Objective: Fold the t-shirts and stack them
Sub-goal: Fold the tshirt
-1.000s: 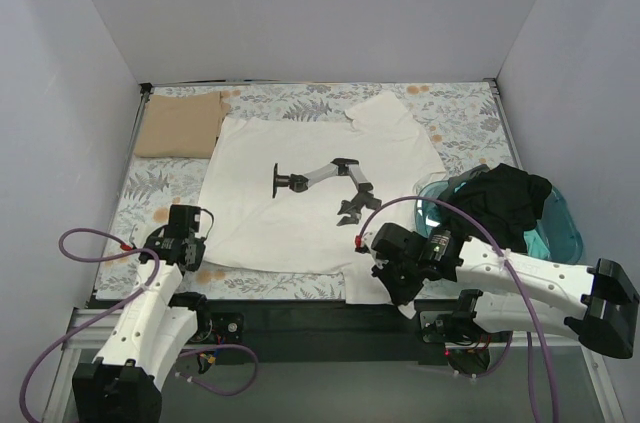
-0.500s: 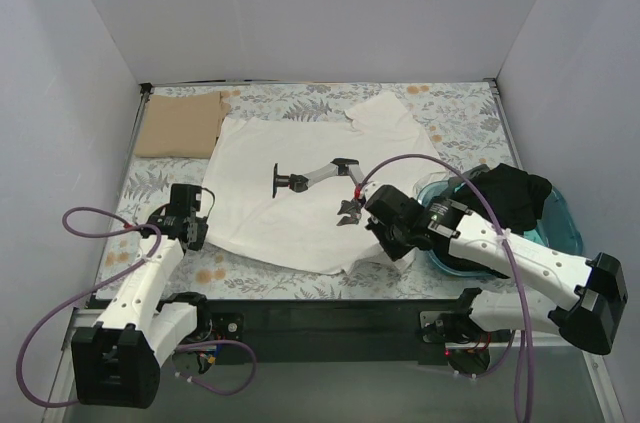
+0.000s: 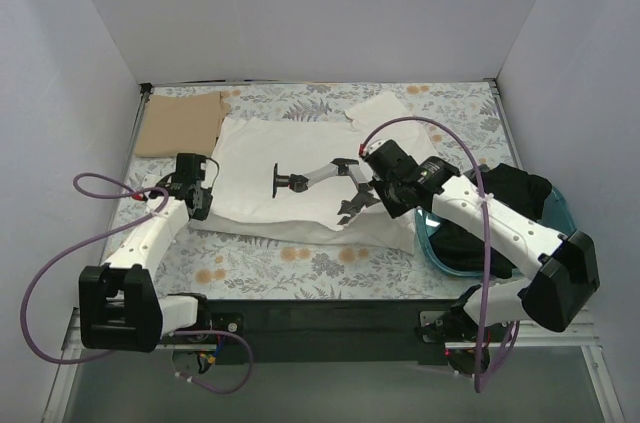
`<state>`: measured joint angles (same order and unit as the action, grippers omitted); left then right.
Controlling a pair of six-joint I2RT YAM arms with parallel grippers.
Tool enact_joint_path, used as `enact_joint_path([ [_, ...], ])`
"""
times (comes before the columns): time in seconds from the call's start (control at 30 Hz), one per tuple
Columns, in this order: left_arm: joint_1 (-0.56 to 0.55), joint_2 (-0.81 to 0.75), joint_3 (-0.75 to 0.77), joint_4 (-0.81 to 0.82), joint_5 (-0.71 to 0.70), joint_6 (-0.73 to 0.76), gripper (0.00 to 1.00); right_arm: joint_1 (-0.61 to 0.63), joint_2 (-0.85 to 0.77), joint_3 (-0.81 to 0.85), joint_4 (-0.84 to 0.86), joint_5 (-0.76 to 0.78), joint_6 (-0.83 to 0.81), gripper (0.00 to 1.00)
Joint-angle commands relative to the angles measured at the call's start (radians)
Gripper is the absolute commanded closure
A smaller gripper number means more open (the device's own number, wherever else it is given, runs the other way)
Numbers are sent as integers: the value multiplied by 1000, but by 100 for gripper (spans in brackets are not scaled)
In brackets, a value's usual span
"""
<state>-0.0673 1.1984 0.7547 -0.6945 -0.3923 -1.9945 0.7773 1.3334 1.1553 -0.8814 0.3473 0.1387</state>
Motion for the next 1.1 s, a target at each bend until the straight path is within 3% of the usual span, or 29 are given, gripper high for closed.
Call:
enact_joint_path([
  [0.0, 3, 72, 99, 38, -36, -87, 100, -50, 29, 69, 54, 15, -68, 99],
  [0.3, 3, 227, 192, 64, -53, -75, 100, -170, 131, 167, 104, -1, -161, 99],
  [0.53, 3, 302, 229, 145, -48, -18, 100, -223, 219, 254, 170, -129, -283, 99],
  [0.83, 3, 429, 294, 156, -69, 2, 99, -305, 455, 397, 171, -218, -364, 99],
  [0.93, 3, 470, 342, 156, -72, 48, 86, -315, 568, 463, 174, -205, -389, 99],
  [0.97, 3, 493, 353, 144, -74, 51, 65, -319, 599, 512, 174, -193, -404, 99],
  [1.0, 3, 498, 362, 142, -71, 66, 56, -323, 628, 543, 174, -150, -410, 98],
  [1.07, 3, 497, 382, 138, -62, 79, 35, -329, 710, 640, 171, -119, -416, 82],
])
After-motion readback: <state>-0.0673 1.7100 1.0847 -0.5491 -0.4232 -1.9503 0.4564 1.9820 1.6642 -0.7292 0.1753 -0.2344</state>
